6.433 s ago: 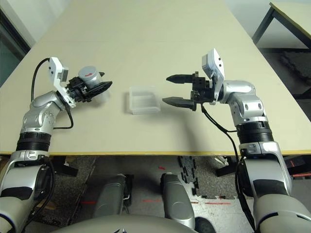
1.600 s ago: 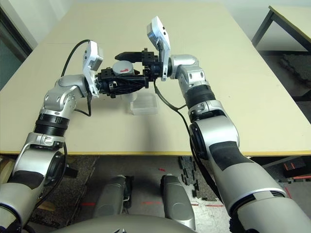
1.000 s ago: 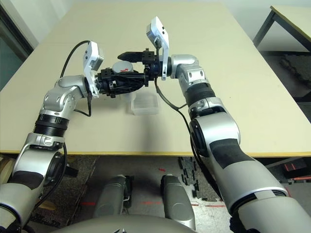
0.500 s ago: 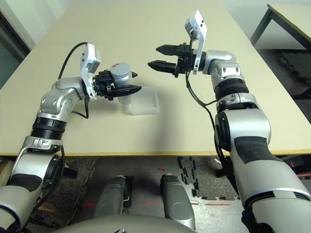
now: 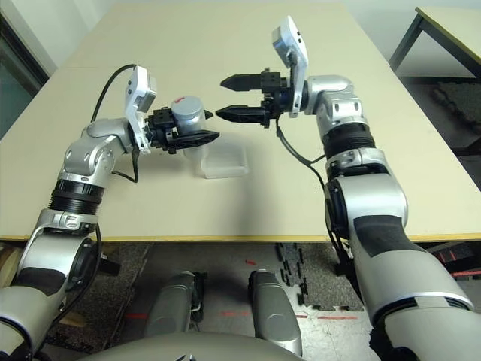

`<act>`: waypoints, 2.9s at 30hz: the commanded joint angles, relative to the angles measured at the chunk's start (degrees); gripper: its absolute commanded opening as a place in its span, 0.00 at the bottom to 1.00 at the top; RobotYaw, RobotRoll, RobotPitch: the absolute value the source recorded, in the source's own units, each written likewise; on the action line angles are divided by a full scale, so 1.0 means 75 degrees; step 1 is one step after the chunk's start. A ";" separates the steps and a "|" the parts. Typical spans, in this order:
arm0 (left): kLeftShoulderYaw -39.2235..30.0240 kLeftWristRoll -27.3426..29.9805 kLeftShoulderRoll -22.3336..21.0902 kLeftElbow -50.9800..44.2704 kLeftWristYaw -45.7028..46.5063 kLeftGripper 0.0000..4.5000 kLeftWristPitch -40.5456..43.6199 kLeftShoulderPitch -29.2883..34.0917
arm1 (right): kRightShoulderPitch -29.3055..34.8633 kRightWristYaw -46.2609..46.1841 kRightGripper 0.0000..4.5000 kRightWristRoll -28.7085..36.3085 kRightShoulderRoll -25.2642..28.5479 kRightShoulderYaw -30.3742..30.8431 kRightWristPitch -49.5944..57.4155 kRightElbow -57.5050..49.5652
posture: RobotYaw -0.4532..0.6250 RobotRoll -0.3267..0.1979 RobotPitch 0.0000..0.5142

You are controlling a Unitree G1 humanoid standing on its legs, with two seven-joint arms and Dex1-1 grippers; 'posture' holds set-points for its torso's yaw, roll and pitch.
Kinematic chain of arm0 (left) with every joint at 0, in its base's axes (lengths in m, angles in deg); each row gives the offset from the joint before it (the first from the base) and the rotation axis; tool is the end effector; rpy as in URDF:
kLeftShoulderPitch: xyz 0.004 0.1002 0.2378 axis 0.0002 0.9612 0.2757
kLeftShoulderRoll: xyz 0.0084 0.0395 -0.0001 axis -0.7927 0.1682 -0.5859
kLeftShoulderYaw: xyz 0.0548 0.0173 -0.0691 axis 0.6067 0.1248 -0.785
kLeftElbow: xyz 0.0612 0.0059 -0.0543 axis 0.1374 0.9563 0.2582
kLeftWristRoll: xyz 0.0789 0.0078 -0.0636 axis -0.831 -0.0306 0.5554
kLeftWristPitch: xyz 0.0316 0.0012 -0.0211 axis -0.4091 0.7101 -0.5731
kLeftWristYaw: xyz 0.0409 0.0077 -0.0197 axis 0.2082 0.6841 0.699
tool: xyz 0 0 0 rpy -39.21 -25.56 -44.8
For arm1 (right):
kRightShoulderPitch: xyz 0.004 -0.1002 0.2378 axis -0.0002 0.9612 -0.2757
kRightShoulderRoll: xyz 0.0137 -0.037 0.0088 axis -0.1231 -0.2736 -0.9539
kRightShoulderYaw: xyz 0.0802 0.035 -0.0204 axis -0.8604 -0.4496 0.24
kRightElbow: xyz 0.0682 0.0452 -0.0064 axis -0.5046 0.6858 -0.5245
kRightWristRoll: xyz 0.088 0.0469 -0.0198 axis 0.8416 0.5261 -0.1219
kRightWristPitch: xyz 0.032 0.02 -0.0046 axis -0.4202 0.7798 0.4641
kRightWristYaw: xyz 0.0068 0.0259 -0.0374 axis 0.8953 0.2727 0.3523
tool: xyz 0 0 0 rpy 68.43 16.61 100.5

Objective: Pour the medicine from the bottle into the box.

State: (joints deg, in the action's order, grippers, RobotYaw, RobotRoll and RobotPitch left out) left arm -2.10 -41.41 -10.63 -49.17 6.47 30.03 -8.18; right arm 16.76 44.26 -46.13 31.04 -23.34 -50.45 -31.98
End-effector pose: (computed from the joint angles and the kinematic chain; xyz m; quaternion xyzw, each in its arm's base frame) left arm 0.3227 0.1688 0.1906 0.0430 -0.0125 -0.6048 0.7951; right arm 0.3603 -0.1586 0.2298 -0.0605 -0.0387 0.7000 0.7105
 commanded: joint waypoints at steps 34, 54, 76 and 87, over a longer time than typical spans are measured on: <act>0.0264 0.0040 0.0130 -0.0419 -0.0069 0.60 0.0059 0.0088 | -0.0343 -0.0852 1.00 0.0011 -0.0571 0.0070 -0.0307 0.0557 | 0.40 0.62 0.23; 0.0179 0.0042 -0.0066 -0.0385 -0.0054 0.60 0.0103 0.0129 | -0.0210 -0.0214 1.00 -0.0116 0.0688 0.0019 -0.0729 0.1114 | 0.40 0.62 0.24; 0.0248 -0.0029 -0.0009 -0.0016 -0.0146 0.60 -0.0072 -0.0107 | -0.0030 0.0524 1.00 0.0473 0.0017 0.0121 0.0579 -0.0561 | 0.39 0.62 0.20; 0.0261 -0.0025 0.0012 -0.0042 -0.0166 0.60 -0.0083 -0.0129 | -0.0090 0.0131 1.00 0.0381 -0.0401 0.0252 0.0412 -0.0379 | 0.39 0.62 0.20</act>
State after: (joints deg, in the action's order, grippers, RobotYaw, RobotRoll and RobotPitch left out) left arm -0.58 -41.32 -10.54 -49.42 5.72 29.74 -8.71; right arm 16.48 45.85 -42.92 28.51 -22.03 -46.49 -35.34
